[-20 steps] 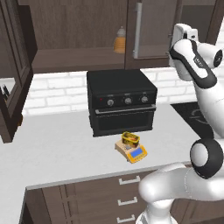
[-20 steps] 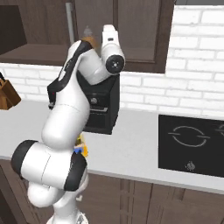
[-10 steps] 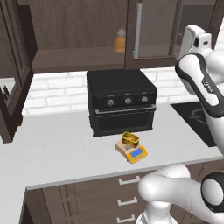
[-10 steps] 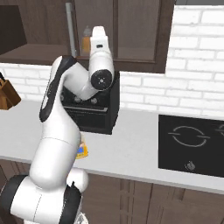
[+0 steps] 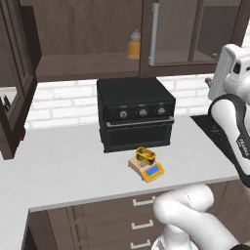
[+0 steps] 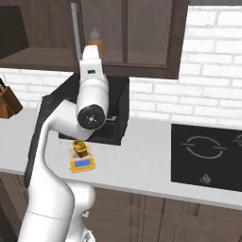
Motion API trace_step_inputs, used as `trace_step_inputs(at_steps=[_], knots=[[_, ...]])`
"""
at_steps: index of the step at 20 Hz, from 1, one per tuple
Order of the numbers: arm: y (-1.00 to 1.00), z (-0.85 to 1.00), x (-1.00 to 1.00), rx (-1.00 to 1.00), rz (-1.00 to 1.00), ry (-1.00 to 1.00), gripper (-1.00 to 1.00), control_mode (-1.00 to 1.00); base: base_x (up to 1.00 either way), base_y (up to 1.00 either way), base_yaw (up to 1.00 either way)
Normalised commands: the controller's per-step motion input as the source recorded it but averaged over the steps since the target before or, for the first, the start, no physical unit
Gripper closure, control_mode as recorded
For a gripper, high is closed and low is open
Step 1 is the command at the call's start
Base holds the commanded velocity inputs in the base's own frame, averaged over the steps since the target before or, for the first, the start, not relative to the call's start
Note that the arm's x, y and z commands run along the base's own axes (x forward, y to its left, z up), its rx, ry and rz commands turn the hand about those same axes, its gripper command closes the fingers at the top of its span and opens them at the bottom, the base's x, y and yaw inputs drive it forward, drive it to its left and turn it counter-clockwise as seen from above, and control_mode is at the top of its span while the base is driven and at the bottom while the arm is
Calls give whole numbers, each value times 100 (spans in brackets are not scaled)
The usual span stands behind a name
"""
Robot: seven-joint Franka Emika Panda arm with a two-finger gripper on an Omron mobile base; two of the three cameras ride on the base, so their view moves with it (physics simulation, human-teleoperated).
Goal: Pick the canned food and place it on the digital scale for weighing, and close the cabinet.
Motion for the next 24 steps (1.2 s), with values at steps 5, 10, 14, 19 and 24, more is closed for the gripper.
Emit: trace_step_inputs(at_steps=[5, 10, 14, 19, 24], knots=[[41, -5, -94, 0, 0, -9, -100, -100, 0, 0, 0], [87, 0, -72, 0, 0, -8, -100, -100, 0, 0, 0], [100, 0, -90, 0, 4, -7, -100, -100, 0, 0, 0], [100, 0, -100, 0, 0, -6, -100, -100, 0, 0, 0], [100, -9, -63, 0, 0, 0, -100, -100, 0, 0, 0]])
